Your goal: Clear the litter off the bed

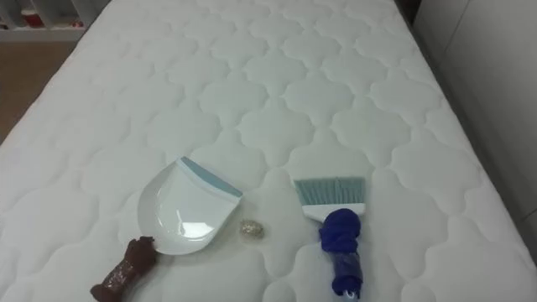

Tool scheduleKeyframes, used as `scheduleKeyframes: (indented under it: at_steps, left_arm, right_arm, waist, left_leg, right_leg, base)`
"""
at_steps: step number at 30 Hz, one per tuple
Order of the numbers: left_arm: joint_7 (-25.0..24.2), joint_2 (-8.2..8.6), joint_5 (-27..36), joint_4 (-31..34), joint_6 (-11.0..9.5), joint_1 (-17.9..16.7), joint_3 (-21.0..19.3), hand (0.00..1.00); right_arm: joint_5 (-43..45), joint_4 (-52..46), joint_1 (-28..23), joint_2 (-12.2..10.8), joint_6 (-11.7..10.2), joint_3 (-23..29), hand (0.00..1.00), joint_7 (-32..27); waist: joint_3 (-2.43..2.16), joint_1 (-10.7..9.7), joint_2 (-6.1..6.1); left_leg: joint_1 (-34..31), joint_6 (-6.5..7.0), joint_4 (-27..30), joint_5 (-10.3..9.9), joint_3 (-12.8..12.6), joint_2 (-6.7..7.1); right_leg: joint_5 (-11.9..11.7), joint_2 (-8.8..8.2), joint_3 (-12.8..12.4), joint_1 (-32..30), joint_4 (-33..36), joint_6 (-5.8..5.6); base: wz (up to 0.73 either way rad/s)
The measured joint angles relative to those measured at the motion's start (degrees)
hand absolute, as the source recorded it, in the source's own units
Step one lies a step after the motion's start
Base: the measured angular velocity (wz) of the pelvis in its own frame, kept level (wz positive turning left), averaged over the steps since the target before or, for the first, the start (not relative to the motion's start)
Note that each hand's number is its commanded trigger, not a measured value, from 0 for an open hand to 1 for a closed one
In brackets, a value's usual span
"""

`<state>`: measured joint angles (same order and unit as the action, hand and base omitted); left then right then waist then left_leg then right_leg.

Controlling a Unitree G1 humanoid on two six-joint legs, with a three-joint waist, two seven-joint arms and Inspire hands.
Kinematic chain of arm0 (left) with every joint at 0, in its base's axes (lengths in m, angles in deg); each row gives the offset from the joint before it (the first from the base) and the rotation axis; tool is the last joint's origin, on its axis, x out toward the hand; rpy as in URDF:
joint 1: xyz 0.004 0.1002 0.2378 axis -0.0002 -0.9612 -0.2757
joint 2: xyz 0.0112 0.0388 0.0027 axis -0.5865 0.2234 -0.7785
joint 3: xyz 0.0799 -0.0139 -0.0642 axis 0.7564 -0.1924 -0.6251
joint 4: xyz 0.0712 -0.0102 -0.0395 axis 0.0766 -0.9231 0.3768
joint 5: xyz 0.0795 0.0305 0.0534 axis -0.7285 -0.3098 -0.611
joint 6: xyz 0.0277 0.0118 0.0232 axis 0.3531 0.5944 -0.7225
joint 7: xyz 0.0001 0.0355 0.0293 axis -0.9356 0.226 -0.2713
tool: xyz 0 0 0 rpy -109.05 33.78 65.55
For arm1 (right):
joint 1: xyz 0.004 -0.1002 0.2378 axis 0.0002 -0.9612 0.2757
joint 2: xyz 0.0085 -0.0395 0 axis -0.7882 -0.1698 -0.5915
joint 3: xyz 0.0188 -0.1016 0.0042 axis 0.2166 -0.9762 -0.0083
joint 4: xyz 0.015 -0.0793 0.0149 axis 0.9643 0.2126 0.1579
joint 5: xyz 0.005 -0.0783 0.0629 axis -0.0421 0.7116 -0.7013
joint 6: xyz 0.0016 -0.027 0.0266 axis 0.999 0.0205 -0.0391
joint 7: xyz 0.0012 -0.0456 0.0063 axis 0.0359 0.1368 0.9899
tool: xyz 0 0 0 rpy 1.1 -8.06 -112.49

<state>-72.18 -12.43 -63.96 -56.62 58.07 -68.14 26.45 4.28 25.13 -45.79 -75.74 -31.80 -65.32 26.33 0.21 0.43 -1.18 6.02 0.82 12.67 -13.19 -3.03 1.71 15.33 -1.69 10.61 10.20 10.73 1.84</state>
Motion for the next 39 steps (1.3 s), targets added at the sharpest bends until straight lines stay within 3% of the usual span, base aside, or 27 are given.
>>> scheduleKeyframes:
  at_steps: [15,23,25,30,32,39]
  left_arm:
    - [1.49,0.02,0.21,0.04,-0.01,-0.60,-0.03,0.00]
    - [6.60,0.18,7.19,-0.10,-1.26,-0.71,-0.44,0.00]
    - [7.66,0.33,8.56,0.75,-1.61,-0.55,-2.18,0.00]
    - [13.38,0.37,13.79,5.70,-4.25,-0.65,-5.91,0.00]
    - [17.00,0.37,17.34,9.23,-7.12,-0.16,-7.65,0.00]
    - [24.21,1.14,19.26,18.86,-13.01,0.86,-7.97,0.00]
  right_arm:
    - [-1.77,0.09,0.12,0.03,-0.03,-0.11,0.00,-0.64]
    - [-1.89,2.06,0.48,0.02,-0.29,-0.01,0.00,-0.88]
    - [-1.78,2.16,0.41,0.02,-0.30,0.32,0.00,-1.30]
    - [-1.64,2.03,0.49,0.04,-0.68,0.51,0.00,-3.01]
    - [-1.58,1.94,0.61,0.03,-2.16,1.15,0.00,-3.65]
    - [-1.91,2.00,1.38,-0.06,-5.42,1.56,0.00,-5.29]
  waist:
    - [-0.02,0.03,-0.09]
    - [0.05,0.04,-0.72]
    - [0.08,0.06,-0.89]
    - [0.15,0.98,-0.95]
    - [0.08,1.50,-0.75]
    - [-0.20,1.55,-0.22]
  left_leg:
    - [-0.23,0.00,-0.01,0.00,-0.04,-0.02]
    - [-0.24,0.00,-0.04,0.00,0.28,0.08]
    - [-0.25,0.00,-0.03,0.00,0.39,0.07]
    - [-0.41,0.00,0.08,0.00,0.44,0.04]
    - [-0.44,0.00,0.10,0.00,0.71,0.08]
    - [-0.53,0.00,0.21,0.00,1.42,0.12]
  right_leg:
    - [0.01,-0.01,0.34,-0.14,-0.01,0.00]
    - [0.00,-0.09,0.36,-0.11,-0.17,-0.01]
    - [0.00,-0.06,0.34,-0.14,-0.14,-0.01]
    - [0.01,0.00,0.32,-0.22,-0.20,0.00]
    - [0.01,-0.02,0.59,-0.18,-0.15,0.00]
    - [0.00,0.04,1.24,-0.03,-0.07,0.00]
  base:
    - [0.00]
    - [0.00]
    - [0.00]
    - [0.00]
    - [0.05]
    - [0.05]
